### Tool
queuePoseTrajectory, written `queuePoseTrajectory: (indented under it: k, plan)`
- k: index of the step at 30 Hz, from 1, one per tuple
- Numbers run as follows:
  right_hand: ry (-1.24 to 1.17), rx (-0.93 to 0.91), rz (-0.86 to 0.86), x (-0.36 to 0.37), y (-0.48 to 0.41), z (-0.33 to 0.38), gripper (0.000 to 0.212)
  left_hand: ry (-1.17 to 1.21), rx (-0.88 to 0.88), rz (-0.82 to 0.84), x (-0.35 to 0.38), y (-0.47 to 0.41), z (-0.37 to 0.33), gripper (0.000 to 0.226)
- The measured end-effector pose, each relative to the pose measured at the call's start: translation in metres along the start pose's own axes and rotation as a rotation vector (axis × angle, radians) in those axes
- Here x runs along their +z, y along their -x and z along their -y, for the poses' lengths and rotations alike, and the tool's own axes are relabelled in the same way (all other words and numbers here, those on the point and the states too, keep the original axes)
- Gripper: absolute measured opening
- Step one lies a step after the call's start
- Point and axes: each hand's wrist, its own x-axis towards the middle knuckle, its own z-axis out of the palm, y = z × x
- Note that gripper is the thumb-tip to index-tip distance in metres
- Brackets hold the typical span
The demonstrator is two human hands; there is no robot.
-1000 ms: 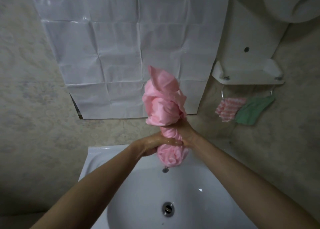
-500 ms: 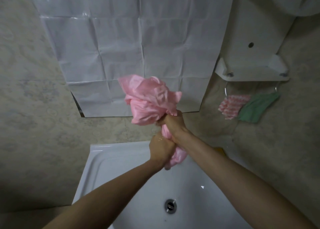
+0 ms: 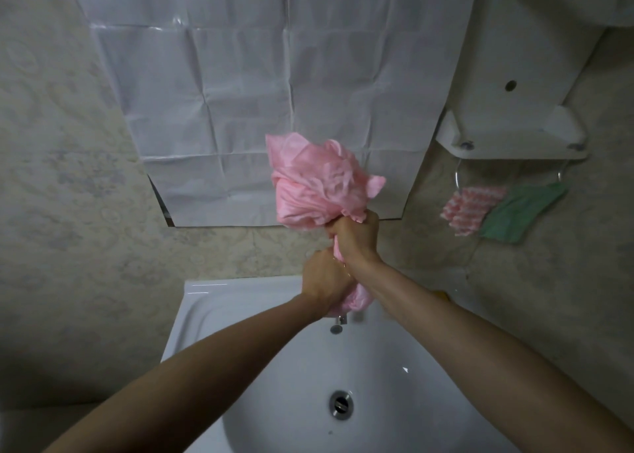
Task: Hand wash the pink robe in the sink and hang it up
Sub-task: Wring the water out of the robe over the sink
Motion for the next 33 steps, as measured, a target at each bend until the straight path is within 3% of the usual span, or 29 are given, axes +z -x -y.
queuePoseTrajectory:
  k: [3, 8, 13, 15, 21, 24, 25, 28, 29, 31, 33]
  plan:
    - [0.081, -0.072, 0.016, -0.003, -0.002, -0.005, 0.041, -0.112, 0.061, 0.063, 0.000, -0.002, -0.001, 0.022]
    - [0.098, -0.155, 0.057, -0.005, -0.003, -0.009, 0.039, -0.159, 0.087, 0.121, 0.001, 0.000, -0.001, 0.026]
    - [0.117, -0.136, 0.136, -0.007, -0.006, -0.007, 0.041, 0.398, -0.098, 0.110, -0.001, -0.002, -0.002, 0.019]
    - [0.094, -0.083, 0.188, -0.008, -0.012, -0.001, 0.037, 0.491, -0.119, 0.097, -0.005, -0.005, -0.006, 0.007]
    - [0.127, 0.002, 0.748, -0.024, -0.022, 0.040, 0.035, 0.847, -0.199, 0.069, -0.018, -0.011, -0.022, 0.012]
    - [-0.118, 0.232, 0.854, -0.051, -0.025, 0.046, 0.038, 0.997, -0.275, 0.067, -0.028, -0.011, -0.028, 0.025]
    - [-0.159, 0.322, 0.857, -0.057, -0.022, 0.037, 0.042, 1.025, -0.295, 0.048, -0.032, -0.015, -0.026, 0.029]
    - [0.021, 0.514, 0.877, -0.068, -0.002, 0.003, 0.115, 1.042, -0.265, 0.053, -0.053, -0.022, -0.025, 0.023]
    - [-0.081, 0.579, 0.966, -0.068, 0.008, -0.002, 0.122, 1.015, -0.233, 0.121, -0.060, -0.022, -0.025, 0.019]
    - [-0.371, 0.674, 0.960, -0.062, 0.015, -0.008, 0.106, 0.874, -0.202, 0.282, -0.070, -0.015, -0.026, 0.033]
    - [-0.483, 0.607, 0.875, -0.058, 0.015, -0.004, 0.078, 0.735, -0.218, 0.357, -0.072, -0.006, -0.029, 0.042]
